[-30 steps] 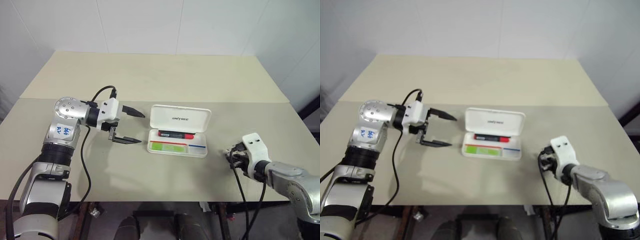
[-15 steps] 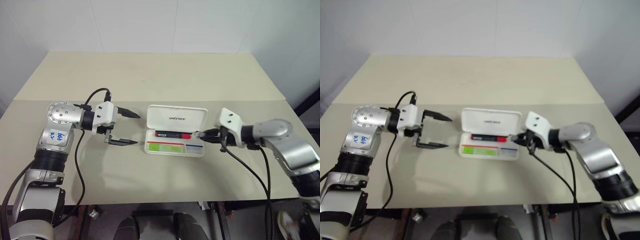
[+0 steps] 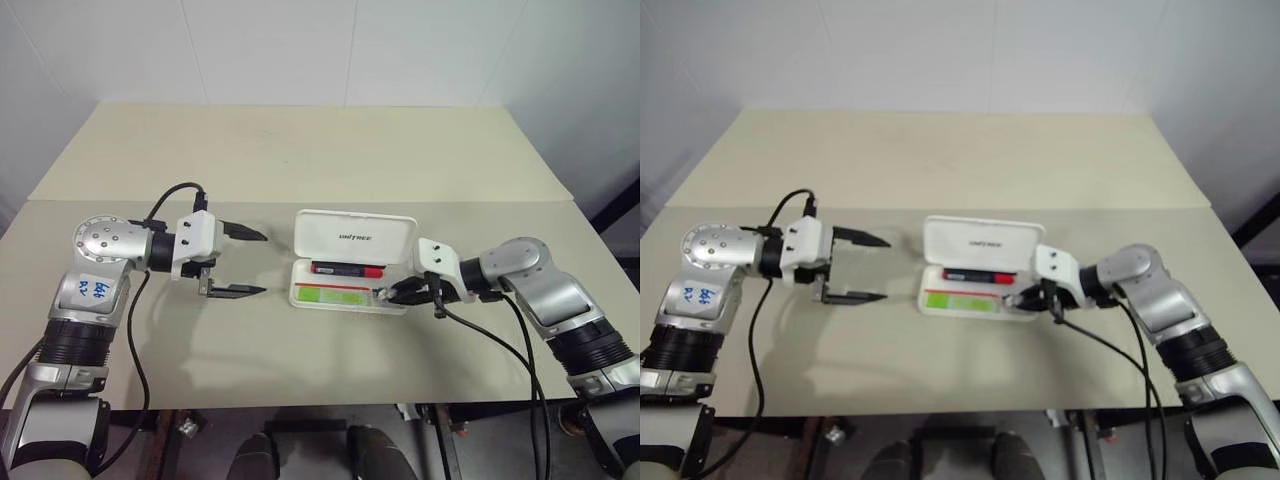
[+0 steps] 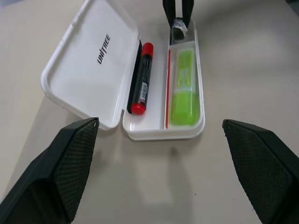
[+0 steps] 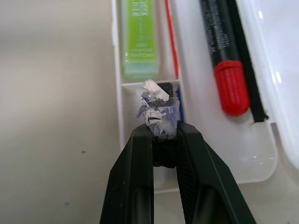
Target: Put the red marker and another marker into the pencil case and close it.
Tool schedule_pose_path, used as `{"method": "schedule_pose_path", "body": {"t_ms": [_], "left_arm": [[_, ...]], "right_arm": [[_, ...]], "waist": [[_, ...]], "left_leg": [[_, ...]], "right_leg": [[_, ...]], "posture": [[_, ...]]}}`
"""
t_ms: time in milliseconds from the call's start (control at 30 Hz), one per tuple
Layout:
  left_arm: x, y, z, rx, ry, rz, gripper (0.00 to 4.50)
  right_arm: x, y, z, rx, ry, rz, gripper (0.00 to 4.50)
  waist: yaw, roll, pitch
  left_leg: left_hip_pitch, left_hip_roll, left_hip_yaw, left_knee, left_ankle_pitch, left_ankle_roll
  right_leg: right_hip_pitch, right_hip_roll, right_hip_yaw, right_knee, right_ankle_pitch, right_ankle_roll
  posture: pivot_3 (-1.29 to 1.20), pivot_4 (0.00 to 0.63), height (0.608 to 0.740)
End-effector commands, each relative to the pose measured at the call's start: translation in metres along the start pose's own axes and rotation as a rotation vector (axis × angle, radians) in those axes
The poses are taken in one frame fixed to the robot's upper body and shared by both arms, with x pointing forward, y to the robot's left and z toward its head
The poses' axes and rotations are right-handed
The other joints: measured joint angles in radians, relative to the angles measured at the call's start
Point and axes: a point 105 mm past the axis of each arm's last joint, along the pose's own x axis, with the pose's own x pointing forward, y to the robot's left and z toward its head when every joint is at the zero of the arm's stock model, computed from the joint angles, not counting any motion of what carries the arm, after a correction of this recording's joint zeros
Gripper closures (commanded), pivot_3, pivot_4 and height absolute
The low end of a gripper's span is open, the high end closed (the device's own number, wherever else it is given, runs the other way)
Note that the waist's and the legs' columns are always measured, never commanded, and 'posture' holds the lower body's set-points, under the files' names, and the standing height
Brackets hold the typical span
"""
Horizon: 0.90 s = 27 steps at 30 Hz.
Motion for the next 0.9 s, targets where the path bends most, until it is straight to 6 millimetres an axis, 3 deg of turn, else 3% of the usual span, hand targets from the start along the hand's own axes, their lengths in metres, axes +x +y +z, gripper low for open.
{"method": "schedule_pose_path", "body": {"t_ms": [33,100,300,500,667,900], "left_arm": [[-0.006,0.004,0.009,0.034,-0.013,0.025,0.00],[-0.005,0.005,0.010,0.036,-0.014,0.028,0.00],[-0.003,0.007,0.011,0.040,-0.018,0.025,0.00],[-0.002,0.008,0.011,0.044,-0.021,0.023,0.00],[-0.001,0.010,0.012,0.047,-0.025,0.023,0.00],[-0.009,0.011,0.010,0.020,-0.034,0.056,0.00]], "right_arm": [[-0.010,-0.002,0.004,-0.029,-0.008,-0.016,4.17],[-0.008,0.000,0.002,-0.012,-0.008,-0.008,4.17],[-0.008,-0.006,0.008,-0.032,-0.050,-0.041,2.12],[-0.016,-0.012,0.040,-0.071,-0.168,-0.067,0.01],[-0.029,-0.015,0.058,-0.102,-0.249,-0.117,0.01],[-0.061,-0.002,0.062,-0.088,-0.351,-0.188,0.01]], "waist": [[0.000,0.000,0.000],[-0.001,0.000,0.000],[0.000,0.000,0.000],[-0.001,0.000,0.000],[0.000,0.000,0.000],[0.004,0.000,0.000]], "left_leg": [[0.000,0.000,0.000,0.000,0.000,0.000],[0.000,0.000,0.000,0.000,0.000,0.000],[0.000,0.000,0.000,0.000,0.000,0.000],[0.000,0.000,0.000,0.000,0.000,0.000],[0.000,0.000,0.000,0.000,0.000,0.000],[0.000,0.000,0.000,0.000,0.000,0.000]], "right_leg": [[0.000,0.000,0.000,0.000,0.000,0.000],[0.000,0.000,0.000,0.000,0.000,0.000],[0.000,0.000,0.000,0.000,0.000,0.000],[0.000,0.000,0.000,0.001,0.000,0.000],[0.000,0.000,0.000,0.001,0.000,0.000],[0.000,0.000,0.000,0.001,0.000,0.000]], "posture": [[0.00,0.150,0.740],[0.00,0.150,0.740],[0.00,0.150,0.740],[0.00,0.150,0.740],[0.00,0.150,0.740],[0.00,0.150,0.740]]}}
